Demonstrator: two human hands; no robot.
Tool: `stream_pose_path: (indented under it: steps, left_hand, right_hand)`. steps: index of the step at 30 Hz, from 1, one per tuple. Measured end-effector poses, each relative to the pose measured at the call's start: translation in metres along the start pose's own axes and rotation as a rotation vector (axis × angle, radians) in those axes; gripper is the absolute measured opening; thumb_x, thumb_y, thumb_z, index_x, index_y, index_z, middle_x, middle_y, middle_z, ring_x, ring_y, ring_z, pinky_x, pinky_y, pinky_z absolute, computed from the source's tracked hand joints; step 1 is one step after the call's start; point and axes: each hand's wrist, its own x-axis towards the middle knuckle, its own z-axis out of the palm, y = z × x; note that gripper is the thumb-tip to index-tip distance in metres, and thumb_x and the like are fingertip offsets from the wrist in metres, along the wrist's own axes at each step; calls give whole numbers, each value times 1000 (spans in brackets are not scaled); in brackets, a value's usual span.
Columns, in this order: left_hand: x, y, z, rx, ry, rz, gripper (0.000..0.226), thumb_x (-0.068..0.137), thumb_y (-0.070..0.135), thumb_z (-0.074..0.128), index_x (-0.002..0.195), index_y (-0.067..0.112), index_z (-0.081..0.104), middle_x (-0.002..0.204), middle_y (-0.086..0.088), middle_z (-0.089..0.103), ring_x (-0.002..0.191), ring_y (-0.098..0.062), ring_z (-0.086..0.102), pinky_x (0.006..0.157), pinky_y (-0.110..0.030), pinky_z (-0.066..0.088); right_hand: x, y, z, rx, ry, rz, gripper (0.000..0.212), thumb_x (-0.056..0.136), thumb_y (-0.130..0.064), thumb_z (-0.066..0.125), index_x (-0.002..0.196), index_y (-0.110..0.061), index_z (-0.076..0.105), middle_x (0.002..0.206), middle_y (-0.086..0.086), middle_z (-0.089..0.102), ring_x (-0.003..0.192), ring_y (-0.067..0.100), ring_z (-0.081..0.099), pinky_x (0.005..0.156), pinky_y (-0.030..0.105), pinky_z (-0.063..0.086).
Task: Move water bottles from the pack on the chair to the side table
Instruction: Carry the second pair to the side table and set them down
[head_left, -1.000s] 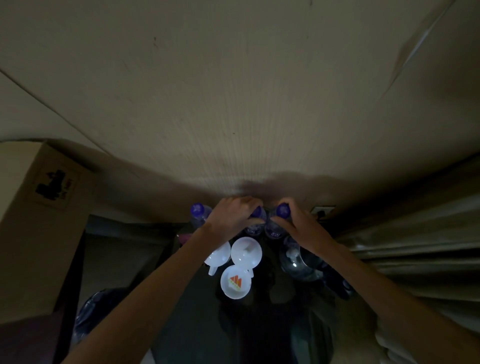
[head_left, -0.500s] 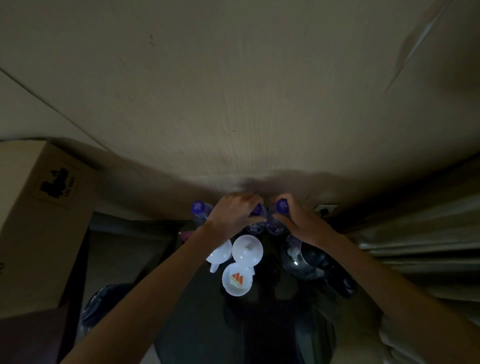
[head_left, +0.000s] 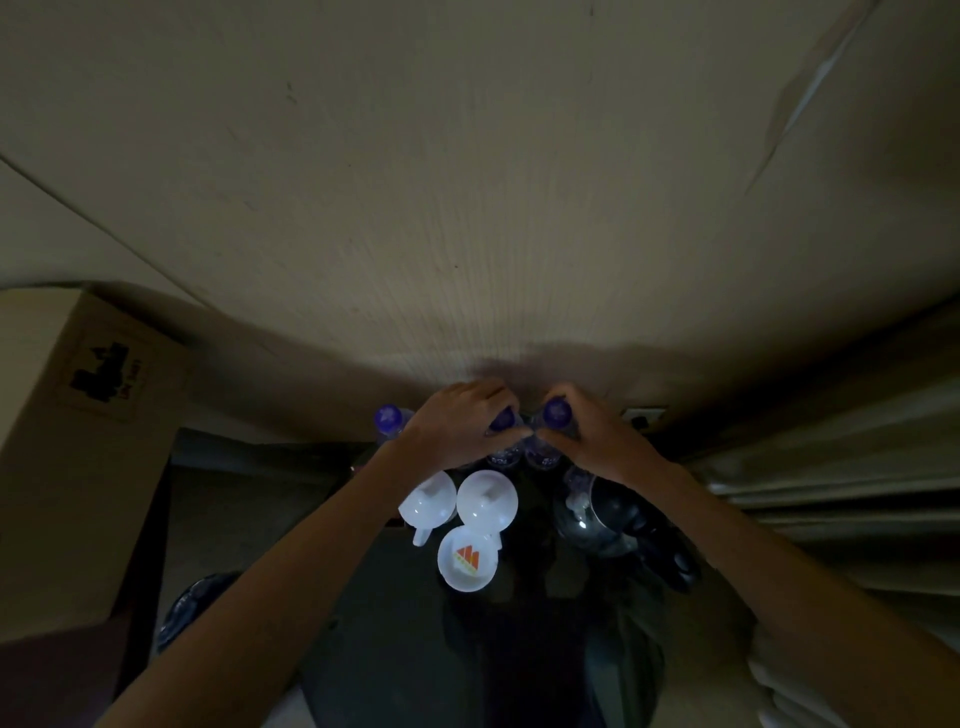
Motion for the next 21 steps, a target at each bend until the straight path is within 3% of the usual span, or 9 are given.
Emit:
stream_pose_path:
  steps: [7,11,14,21]
  left_hand:
    - [-2,1,-11,-108,-102,-32,31,94,40,52,116,19,58,118,-2,58,101,-20,58,80,-31,44]
    - [-3,3,-16,-93,-196,-75,36,90,39,60,118,19,52,116,-4,60,99,-22,58,82,-37,49]
    - [-2,2,-12,-59,-205,-91,36,90,35,62,119,18,50,109,-6,64,93,-23,60,73,-31,42]
    - [-4,1,-7,5,-243,-60,37,93,34,58,123,15,48,110,-11,65,95,-27,61,80,-38,50]
  right_hand:
    - [-3,-7,-4,-65,-14,53,30,87,-31,65,111,-21,49,109,4,60,95,22,57,79,40,49]
    - [0,-8,-4,-97,-50,107,32,88,-33,63,114,-24,46,108,1,57,94,20,57,76,35,48]
    - [2,-9,-2,-65,-79,129,38,85,-30,67,116,-24,44,108,0,56,94,19,57,74,31,45]
    - [0,-9,0,-76,-91,109,32,85,-28,68,103,-28,42,99,0,57,87,16,57,65,23,42]
